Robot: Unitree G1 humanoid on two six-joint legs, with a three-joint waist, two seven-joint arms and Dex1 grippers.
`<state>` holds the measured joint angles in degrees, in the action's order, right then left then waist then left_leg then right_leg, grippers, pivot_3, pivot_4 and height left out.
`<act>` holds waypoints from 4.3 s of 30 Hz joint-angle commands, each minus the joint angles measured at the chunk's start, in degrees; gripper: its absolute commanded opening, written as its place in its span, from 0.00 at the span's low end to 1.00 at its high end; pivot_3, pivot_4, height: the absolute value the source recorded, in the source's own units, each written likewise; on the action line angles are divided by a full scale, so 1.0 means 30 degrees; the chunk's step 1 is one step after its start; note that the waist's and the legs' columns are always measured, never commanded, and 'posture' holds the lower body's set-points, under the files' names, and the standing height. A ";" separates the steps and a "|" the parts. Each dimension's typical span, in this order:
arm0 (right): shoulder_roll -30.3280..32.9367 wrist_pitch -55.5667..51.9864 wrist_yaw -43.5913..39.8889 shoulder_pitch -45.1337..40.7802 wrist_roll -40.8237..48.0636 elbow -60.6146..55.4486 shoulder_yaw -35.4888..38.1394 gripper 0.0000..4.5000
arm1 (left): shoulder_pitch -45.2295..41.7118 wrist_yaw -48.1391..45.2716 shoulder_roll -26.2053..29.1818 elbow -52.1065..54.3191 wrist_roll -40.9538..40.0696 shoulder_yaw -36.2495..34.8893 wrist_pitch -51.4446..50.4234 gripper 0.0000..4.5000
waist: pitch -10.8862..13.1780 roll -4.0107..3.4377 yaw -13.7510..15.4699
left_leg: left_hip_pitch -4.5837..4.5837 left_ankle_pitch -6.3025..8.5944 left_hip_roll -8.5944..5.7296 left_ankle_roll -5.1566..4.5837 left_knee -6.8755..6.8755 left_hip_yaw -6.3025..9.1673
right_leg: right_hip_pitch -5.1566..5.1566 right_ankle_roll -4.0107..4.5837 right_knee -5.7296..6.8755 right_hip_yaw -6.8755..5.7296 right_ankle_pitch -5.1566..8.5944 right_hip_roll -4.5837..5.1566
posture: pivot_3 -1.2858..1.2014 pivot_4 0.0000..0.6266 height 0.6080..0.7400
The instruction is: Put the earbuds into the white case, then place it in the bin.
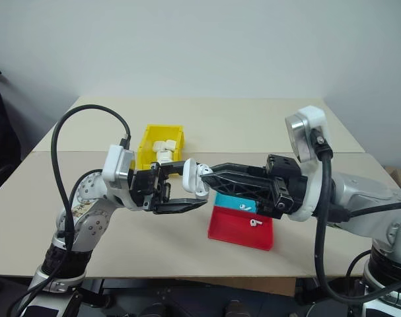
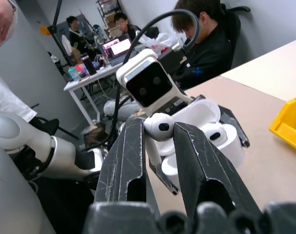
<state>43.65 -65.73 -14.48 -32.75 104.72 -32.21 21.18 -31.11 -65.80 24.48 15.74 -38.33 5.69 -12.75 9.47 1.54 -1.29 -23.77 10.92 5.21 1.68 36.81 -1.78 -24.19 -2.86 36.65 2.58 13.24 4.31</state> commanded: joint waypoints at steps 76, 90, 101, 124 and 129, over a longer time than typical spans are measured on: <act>0.0714 0.4456 -1.3646 -1.0043 -1.6602 0.4377 -0.9957 0.01 | -0.0615 -0.0882 -0.0793 -0.2096 0.2450 0.0101 0.2046 0.62 | -0.0004 -0.0012 0.0226 | -0.0139 0.0030 -0.0001 -0.0049 -0.0012 0.0006 | -0.0059 0.0054 -0.0182 -0.0053 -0.0070 0.0014 | 0.52 0.24 1.00; 0.1677 0.5102 -1.5375 -0.8328 -2.0752 0.2749 -1.0893 0.01 | -0.0637 -0.0640 -0.0660 -0.1696 0.2355 0.0017 0.1818 0.62 | -0.0004 -0.0013 0.0225 | -0.0132 0.0030 -0.0001 -0.0049 -0.0007 0.0006 | -0.0058 0.0054 -0.0169 -0.0055 -0.0071 0.0013 | 0.52 0.24 1.00; 0.2673 0.5708 -1.6373 -0.7776 -2.0396 0.3233 -0.8301 0.01 | -0.0536 -0.0654 -0.0750 -0.1877 0.2483 -0.0037 0.1914 0.62 | -0.0005 -0.0014 0.0168 | -0.0114 0.0030 -0.0002 -0.0048 -0.0004 0.0006 | -0.0054 0.0056 -0.0157 -0.0052 -0.0070 0.0009 | 0.52 0.24 1.00; 0.0574 0.4890 -0.8290 -0.0200 -1.9089 0.1239 -0.2577 0.01 | -0.7135 1.8413 -0.2643 -1.2643 1.3754 -0.2388 0.0675 0.62 | -0.0007 -0.0013 0.0522 | -0.0106 0.0028 -0.0046 -0.0047 0.0000 0.0021 | -0.0014 -0.0001 -0.0188 -0.0041 -0.0112 0.0025 | 0.52 0.24 1.00; 0.0668 0.4221 -0.7113 -0.0217 -1.9680 0.1457 -0.3221 0.01 | -0.8063 1.7916 -0.2733 -1.5638 1.4190 -0.1680 0.0251 0.62 | -0.0006 -0.0011 0.0602 | -0.0135 0.0027 -0.0052 -0.0045 0.0005 0.0021 | -0.0034 -0.0001 -0.0191 -0.0050 -0.0112 0.0033 | 0.52 0.24 1.00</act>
<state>44.88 -52.44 -37.18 -32.83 46.12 -27.05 11.19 -52.38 -11.58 16.08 -30.73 3.80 0.22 -12.11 9.45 1.51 0.51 -24.17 11.01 5.05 1.55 36.82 -1.71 -24.29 -2.86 36.06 2.43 12.90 4.41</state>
